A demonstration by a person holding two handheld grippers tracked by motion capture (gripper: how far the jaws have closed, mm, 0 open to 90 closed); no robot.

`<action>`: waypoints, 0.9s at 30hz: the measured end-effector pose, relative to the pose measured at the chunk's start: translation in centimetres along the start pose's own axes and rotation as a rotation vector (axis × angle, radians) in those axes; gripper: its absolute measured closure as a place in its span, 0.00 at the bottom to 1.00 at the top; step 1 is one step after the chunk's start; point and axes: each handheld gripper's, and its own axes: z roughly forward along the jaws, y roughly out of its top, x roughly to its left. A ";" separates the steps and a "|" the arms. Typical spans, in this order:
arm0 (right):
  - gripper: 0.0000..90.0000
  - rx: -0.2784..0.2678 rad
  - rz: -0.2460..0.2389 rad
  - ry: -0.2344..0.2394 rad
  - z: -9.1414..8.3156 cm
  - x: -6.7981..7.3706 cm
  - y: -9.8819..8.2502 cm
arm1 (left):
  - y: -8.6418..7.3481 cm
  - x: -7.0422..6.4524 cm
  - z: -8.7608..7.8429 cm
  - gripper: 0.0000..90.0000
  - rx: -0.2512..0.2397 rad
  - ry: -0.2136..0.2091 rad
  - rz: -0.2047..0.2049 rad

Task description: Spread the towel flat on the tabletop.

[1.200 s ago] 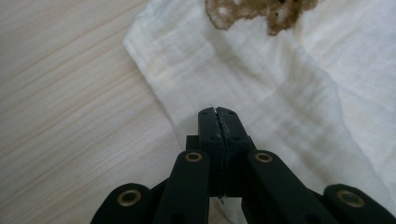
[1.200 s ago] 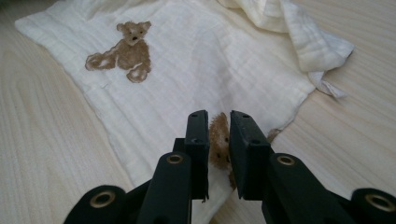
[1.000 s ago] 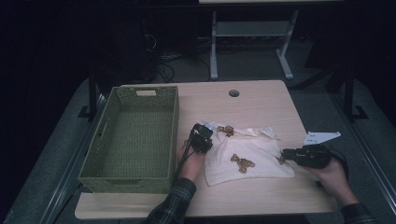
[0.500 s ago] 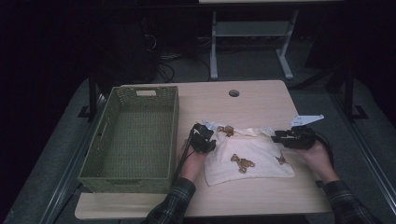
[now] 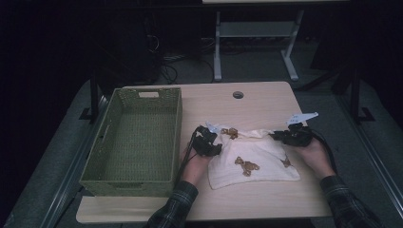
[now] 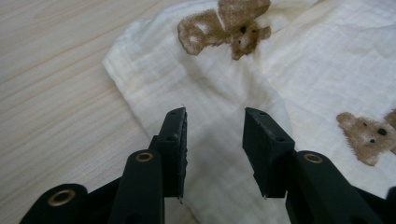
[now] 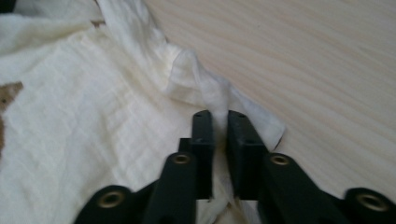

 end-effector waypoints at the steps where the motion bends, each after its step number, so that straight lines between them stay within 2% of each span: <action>1: 0.96 -0.008 -0.001 -0.001 -0.1 -0.1 0.1 | 0.0 0.0 0.0 0.65 -0.003 -0.004 0.002; 3: 0.97 -0.019 -0.001 0.000 -0.3 -0.4 0.2 | 0.0 0.0 -0.1 0.64 -0.005 -0.006 0.003; 7: 0.98 -0.038 0.018 0.016 -0.6 -1.4 1.6 | -0.1 -0.1 -0.1 0.60 -0.013 -0.010 0.009; 11: 0.98 -0.031 0.026 0.007 -0.4 -2.1 2.7 | -0.1 -0.1 -0.1 0.59 -0.015 -0.013 0.014; 12: 0.98 -0.019 0.024 0.001 0.1 -2.9 3.5 | -0.1 -0.1 -0.1 0.59 -0.016 -0.013 0.015; 14: 0.98 -0.017 0.028 -0.003 0.2 -3.1 3.8 | -0.1 -0.1 -0.1 0.59 -0.018 -0.014 0.015; 16: 0.98 -0.007 0.036 -0.005 0.9 -4.2 4.9 | -0.1 -0.2 -0.1 0.58 -0.018 -0.018 0.013; 19: 0.97 0.026 0.048 -0.010 2.0 -5.0 5.8 | -0.1 -0.3 -0.1 0.58 -0.015 -0.016 0.018; 25: 0.97 0.071 0.073 -0.018 3.9 -6.1 6.4 | -0.1 -0.2 -0.2 0.58 -0.015 -0.017 0.020; 27: 0.90 0.087 0.095 -0.044 4.9 -6.7 6.4 | -0.1 -0.2 -0.1 0.58 -0.015 -0.019 0.021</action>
